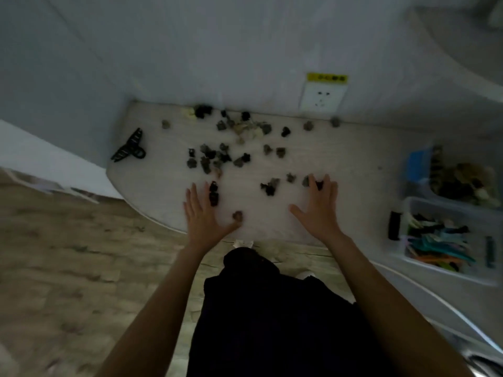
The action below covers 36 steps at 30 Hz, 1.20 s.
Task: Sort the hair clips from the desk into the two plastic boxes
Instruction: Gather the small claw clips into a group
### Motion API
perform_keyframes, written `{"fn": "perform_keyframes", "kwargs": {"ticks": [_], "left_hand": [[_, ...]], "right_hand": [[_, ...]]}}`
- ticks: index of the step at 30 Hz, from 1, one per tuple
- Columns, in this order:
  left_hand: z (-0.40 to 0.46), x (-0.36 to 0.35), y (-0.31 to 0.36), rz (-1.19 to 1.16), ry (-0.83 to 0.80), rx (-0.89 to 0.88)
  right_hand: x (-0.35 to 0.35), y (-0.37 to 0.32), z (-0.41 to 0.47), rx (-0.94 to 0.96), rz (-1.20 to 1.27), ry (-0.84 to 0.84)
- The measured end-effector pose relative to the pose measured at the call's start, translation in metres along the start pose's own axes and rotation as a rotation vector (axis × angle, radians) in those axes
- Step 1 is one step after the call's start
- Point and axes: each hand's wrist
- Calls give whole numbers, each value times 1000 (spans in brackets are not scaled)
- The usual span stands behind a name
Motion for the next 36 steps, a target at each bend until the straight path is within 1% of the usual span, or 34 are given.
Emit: {"fn": "perform_keyframes", "kwargs": {"ticks": [2,4,7,9,11,13,15,17,19,20,21,23,25,26,28,30,34,36], "left_hand": [[11,-4,-4,6,-30,-25],[32,-4,0,15,-43,-55],[61,-4,13,18,-86,-202],[76,4,17,-46,-92,-319],[84,18,14,-138,-35,-372],[94,38,-7,-207,84,-338],[105,54,-33,-200,212,-254],[118,74,-64,-153,318,-112],[131,91,-86,-121,378,6],[137,98,-93,-100,391,56],[144,105,-99,-71,390,109],[157,111,-104,-12,341,209],[169,109,-103,4,261,256],[172,108,-100,-4,228,243],[177,101,-88,-27,169,162],[177,94,-73,-45,119,92],[172,84,-43,-76,6,-23],[168,87,-28,-139,-36,-19]], "right_hand": [[-12,-11,9,41,11,12],[-25,-28,21,104,6,-32],[-36,-58,40,209,-1,-64],[-40,-81,59,283,-19,-31],[-38,-100,78,336,-56,22],[-40,-124,103,418,-120,74],[-40,-139,125,459,-231,139],[-42,-155,153,346,-321,146],[-39,-164,174,182,-276,156],[-35,-166,180,127,-223,168],[-34,-166,183,114,-216,160],[-34,-161,178,163,-289,102],[-34,-155,169,223,-293,76],[-34,-155,166,248,-288,80],[-32,-151,164,274,-296,70],[-31,-150,162,278,-247,71],[-19,-150,146,258,-105,207],[-8,-150,137,267,-50,270]]}}
Point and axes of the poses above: each hand's wrist, its own z-axis towards the middle knuckle, its own x-axis out of the back of the hand, y = z × x, and after that the axes turned 7 degrees about x, right-handed
